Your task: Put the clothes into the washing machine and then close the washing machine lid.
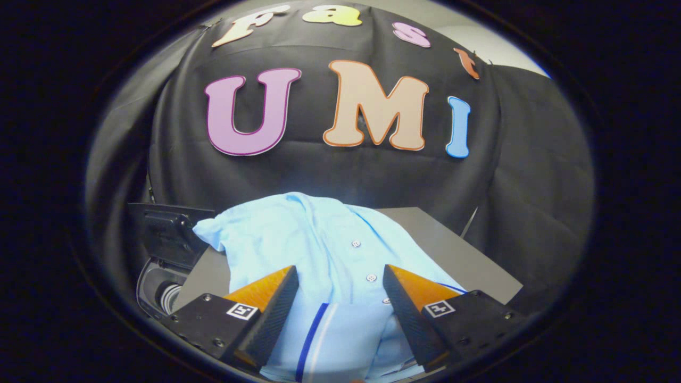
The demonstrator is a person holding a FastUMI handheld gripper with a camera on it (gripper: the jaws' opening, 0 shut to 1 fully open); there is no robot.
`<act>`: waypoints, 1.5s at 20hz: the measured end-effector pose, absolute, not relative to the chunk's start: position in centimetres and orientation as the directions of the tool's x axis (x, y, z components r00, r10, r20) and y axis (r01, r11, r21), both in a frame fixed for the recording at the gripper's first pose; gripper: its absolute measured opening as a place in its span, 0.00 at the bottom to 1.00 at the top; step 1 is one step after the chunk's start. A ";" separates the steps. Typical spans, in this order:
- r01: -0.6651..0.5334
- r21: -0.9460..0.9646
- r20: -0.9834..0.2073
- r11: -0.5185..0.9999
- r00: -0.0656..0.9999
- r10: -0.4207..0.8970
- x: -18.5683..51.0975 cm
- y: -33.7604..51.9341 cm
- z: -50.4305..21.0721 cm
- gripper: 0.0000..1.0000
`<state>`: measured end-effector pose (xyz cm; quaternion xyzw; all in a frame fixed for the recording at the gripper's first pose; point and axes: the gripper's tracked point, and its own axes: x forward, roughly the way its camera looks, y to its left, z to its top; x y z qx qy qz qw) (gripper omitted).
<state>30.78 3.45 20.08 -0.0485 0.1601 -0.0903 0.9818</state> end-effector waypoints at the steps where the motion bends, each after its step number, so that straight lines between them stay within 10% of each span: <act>1: 0.162 -0.126 -0.307 0.979 0.932 -0.194 30.8 3.6 19.9 0.98; 5: 0.194 -0.091 -0.337 0.977 0.917 -0.214 30.6 3.8 19.6 0.87; 11: 0.233 -0.127 -0.322 0.964 0.910 -0.262 30.7 4.2 19.8 0.12; 13: 0.226 -0.113 -0.323 0.968 0.913 -0.251 30.6 5.4 20.0 0.05; 30: -0.245 -0.021 -0.269 0.969 0.935 0.231 33.0 32.5 20.4 0.02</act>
